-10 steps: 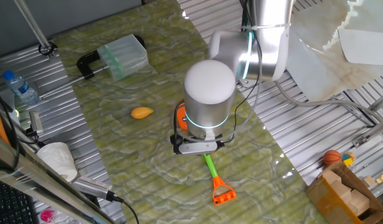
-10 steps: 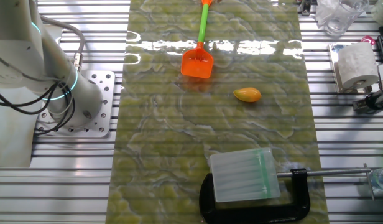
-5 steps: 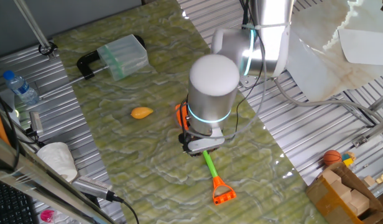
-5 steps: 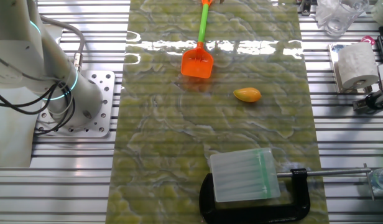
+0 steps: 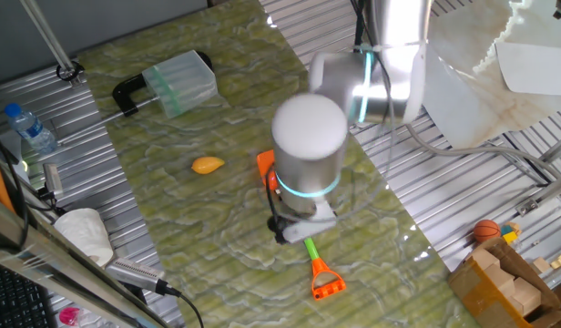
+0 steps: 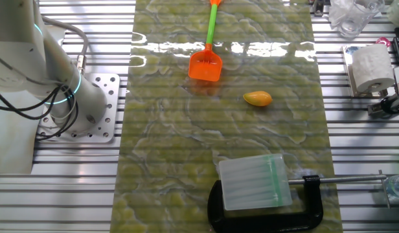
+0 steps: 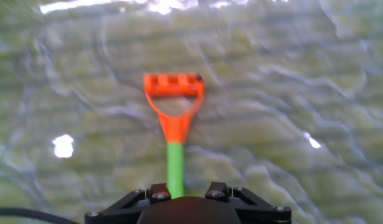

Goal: Use a shovel to scoop up an object

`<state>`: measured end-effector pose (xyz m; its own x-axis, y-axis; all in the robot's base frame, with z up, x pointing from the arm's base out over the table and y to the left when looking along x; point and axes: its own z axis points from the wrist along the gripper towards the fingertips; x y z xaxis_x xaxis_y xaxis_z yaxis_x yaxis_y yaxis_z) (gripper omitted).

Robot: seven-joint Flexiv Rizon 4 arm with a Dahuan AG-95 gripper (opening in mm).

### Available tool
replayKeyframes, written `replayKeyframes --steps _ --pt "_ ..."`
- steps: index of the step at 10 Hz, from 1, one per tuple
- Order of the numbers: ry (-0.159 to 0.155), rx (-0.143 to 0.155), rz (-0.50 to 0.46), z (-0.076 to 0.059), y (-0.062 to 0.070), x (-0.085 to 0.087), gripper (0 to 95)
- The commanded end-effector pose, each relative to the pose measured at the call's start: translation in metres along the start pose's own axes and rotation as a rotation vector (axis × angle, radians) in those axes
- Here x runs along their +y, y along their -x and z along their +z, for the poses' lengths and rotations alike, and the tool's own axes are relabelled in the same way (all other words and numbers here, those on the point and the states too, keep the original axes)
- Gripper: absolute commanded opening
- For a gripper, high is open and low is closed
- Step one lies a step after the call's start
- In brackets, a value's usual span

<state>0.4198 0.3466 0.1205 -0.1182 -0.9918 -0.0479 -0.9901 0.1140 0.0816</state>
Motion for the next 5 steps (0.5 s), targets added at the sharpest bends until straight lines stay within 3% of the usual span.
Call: replayKeyframes --steps 1,4,5 --pt "-0.017 0.007 0.054 0.007 0.012 0.021 38.0" --pt "-0.019 0.015 -0.007 0.007 0.01 0.038 38.0" --pt "-0.026 0.035 -0.003 0.01 0.005 0.044 38.0"
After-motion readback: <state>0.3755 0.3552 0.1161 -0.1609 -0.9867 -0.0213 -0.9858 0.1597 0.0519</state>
